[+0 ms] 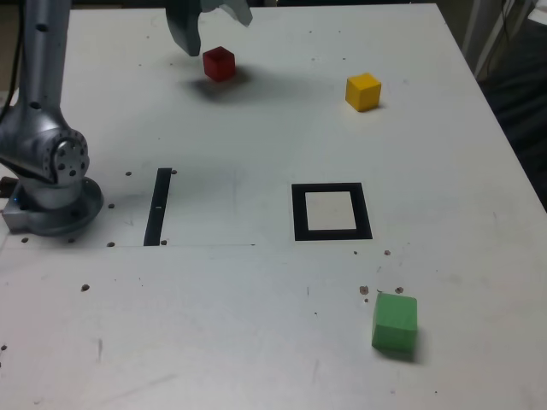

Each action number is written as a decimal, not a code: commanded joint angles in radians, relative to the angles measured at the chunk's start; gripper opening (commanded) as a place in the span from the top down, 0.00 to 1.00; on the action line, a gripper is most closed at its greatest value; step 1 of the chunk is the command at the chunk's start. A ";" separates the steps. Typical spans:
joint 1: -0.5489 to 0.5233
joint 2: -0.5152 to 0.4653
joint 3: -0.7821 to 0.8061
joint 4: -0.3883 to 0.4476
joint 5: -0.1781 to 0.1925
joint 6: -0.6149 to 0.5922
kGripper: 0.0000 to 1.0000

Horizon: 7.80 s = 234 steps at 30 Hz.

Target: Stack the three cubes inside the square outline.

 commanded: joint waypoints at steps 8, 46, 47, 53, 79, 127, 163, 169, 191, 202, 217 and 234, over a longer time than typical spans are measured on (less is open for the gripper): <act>0.004 0.072 -0.027 0.004 0.002 -0.014 0.01; 0.004 0.192 -0.109 -0.003 0.008 -0.025 0.74; 0.002 0.192 -0.109 -0.003 0.008 -0.025 0.74; -0.007 0.190 -0.109 -0.003 0.005 -0.022 0.74; -0.369 -0.080 0.117 -0.031 -0.003 -0.084 0.74; -1.026 0.030 0.085 -0.064 -0.134 -0.416 0.74; -1.017 -0.008 0.132 -0.100 -0.079 -0.416 0.00; -0.949 -0.028 0.095 -0.078 -0.044 -0.341 0.00; -0.657 0.129 -0.258 0.084 -0.038 -0.210 0.00; -0.585 0.252 -0.482 0.178 -0.043 -0.237 0.01; -0.527 0.424 -0.665 0.235 -0.092 -0.239 0.04; -0.519 0.486 -0.754 0.237 -0.085 -0.245 0.72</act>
